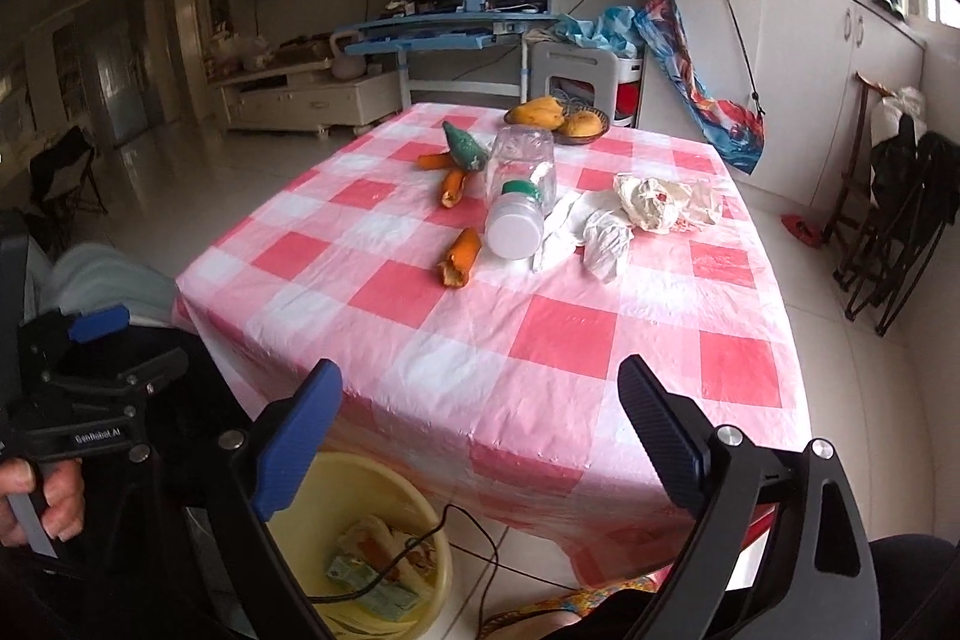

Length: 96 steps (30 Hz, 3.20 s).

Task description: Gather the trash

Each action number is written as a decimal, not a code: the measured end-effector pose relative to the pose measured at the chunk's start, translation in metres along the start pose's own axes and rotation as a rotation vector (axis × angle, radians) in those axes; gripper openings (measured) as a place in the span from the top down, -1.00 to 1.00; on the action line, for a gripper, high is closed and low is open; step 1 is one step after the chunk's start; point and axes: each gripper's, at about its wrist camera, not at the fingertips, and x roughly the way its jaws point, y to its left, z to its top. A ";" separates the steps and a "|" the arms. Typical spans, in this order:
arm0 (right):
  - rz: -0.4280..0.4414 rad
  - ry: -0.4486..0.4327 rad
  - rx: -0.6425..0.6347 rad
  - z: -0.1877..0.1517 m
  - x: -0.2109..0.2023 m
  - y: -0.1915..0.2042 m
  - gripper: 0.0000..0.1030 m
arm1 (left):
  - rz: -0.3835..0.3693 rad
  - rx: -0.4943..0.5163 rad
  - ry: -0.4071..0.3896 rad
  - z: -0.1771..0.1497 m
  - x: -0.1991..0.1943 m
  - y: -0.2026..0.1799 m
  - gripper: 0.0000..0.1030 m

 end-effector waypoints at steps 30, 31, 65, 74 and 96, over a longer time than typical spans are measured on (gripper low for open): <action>-0.002 0.019 -0.029 -0.003 0.005 0.007 -0.73 | -0.005 -0.034 0.011 -0.002 0.005 0.004 -0.72; -0.002 0.019 -0.029 -0.003 0.005 0.007 -0.73 | -0.005 -0.034 0.011 -0.002 0.005 0.004 -0.72; 0.005 0.010 -0.003 -0.004 0.001 0.001 -0.73 | -0.010 -0.065 0.004 0.000 0.005 0.005 -0.74; 0.014 0.025 0.008 -0.006 -0.001 -0.005 -0.73 | -0.003 -0.044 -0.006 0.003 0.003 -0.001 -0.74; -0.001 0.062 -0.025 -0.009 0.008 0.000 -0.73 | -0.003 -0.044 -0.003 0.002 0.003 0.000 -0.74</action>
